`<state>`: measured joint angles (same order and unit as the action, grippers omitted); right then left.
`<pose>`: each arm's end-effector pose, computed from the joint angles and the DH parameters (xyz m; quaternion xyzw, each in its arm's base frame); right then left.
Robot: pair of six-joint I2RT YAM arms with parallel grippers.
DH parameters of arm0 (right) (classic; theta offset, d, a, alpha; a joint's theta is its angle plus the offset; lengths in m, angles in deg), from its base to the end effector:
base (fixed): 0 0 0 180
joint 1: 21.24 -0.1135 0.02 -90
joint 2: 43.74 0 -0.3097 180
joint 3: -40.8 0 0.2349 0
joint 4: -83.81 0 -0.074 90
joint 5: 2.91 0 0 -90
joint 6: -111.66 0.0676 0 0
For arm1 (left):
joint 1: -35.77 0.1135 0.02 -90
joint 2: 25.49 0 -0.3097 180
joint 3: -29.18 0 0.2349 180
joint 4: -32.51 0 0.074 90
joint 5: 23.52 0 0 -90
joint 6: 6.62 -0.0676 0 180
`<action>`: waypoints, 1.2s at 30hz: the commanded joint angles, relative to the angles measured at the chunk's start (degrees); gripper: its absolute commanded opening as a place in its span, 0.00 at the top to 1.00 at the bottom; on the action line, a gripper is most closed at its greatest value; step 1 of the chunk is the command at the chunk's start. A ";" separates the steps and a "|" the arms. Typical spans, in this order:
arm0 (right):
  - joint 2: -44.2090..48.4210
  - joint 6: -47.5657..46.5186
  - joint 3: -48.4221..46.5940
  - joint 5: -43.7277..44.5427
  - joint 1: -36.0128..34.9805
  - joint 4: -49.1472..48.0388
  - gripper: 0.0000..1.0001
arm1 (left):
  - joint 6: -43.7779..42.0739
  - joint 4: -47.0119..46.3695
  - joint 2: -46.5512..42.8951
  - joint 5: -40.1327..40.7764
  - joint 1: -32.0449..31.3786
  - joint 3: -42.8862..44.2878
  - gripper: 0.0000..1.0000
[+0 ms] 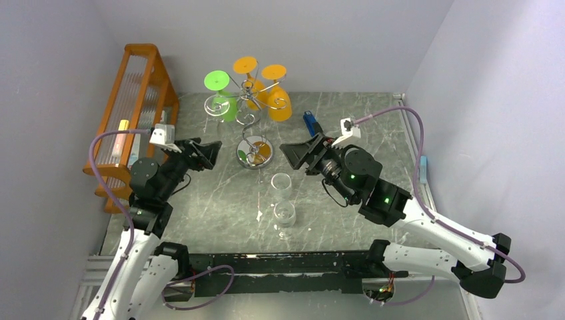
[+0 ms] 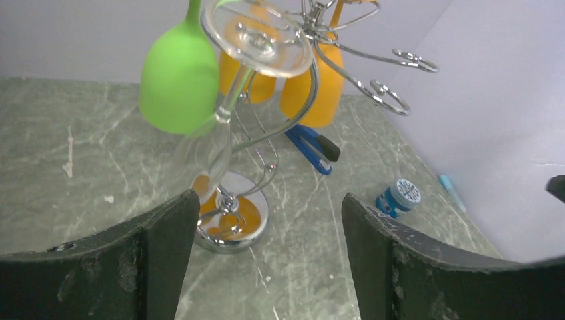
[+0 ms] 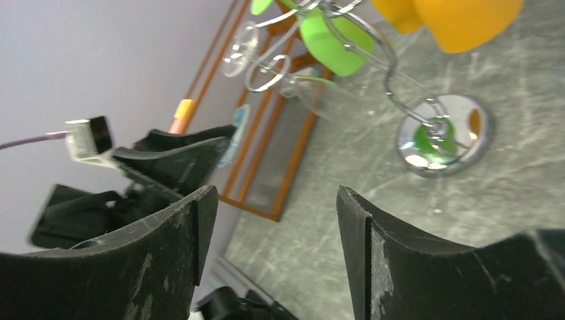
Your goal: Place the wine glass upside down on the wine glass rack
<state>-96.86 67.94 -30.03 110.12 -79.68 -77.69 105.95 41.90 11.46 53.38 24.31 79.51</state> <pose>0.1241 0.1516 0.4308 0.0655 0.7086 0.4581 0.5328 0.1347 -0.0429 0.3638 0.0174 0.6825 -0.2870 0.6720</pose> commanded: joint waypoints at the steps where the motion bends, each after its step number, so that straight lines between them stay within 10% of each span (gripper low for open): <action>1: -0.78 -6.65 0.64 5.33 0.41 8.79 0.30 | 4.56 9.66 -1.99 -1.68 -0.31 0.21 0.19; 26: -26.06 -22.27 -13.40 -11.52 -2.91 29.44 0.49 | 3.92 17.39 -6.80 6.47 -0.31 4.11 0.20; 36: -31.37 -23.45 -15.86 -11.45 -3.11 28.46 0.73 | 7.64 26.40 -5.47 15.85 -0.31 10.21 0.20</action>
<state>-127.22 45.99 -43.43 99.14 -82.50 -49.73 111.06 61.59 5.14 60.59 24.31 83.51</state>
